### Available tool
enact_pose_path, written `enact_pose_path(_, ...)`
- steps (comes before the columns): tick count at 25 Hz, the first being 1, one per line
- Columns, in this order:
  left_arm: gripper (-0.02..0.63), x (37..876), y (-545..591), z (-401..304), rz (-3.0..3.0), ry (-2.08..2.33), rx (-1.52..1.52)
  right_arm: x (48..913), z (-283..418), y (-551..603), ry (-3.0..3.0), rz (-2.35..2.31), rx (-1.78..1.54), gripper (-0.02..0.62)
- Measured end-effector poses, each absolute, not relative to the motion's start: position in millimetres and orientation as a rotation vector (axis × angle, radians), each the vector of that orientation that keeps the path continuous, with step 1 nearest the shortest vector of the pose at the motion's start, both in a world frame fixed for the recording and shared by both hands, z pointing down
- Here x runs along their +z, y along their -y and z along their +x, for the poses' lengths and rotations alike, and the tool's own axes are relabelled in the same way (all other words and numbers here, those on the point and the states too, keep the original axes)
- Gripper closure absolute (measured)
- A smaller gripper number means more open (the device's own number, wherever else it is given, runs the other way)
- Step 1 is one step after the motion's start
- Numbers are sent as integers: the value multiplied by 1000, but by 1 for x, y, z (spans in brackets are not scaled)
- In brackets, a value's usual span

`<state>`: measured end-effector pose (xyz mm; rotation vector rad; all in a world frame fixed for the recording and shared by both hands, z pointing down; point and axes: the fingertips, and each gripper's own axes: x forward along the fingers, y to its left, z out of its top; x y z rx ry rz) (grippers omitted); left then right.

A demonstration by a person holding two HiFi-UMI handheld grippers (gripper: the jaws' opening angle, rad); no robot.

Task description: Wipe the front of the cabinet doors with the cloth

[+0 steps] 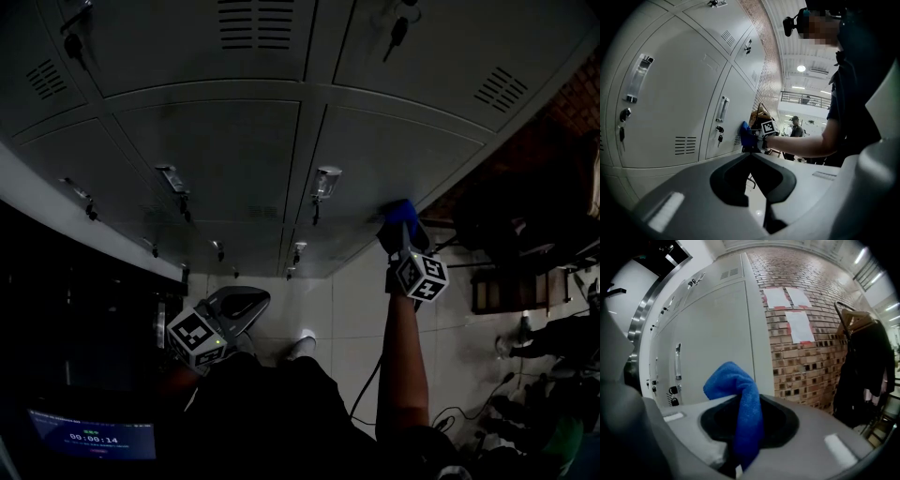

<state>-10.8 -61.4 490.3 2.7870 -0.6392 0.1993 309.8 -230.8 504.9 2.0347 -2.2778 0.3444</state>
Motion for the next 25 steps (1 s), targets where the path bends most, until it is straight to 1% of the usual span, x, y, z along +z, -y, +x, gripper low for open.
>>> enact_pose_path(5,604,491,57,-11,2786,633,207,507,342,225,2213,2111,337,512)
enact_pose_path(10,604,492,53,-14,2784,631,205,505,330,209,2256,2082,314,512)
enact_pose_path(13,604,493,50,-16,2783,628,199,507,294,196,2343,1997,321,512)
enact_pose_path(20,604,492,48,-25,2785,641,181,519,168,174,2569,1690,368,512)
enact_pose_path(25,604,490,44,-36,2777,671,173,531,105,179,2638,1525,419,512)
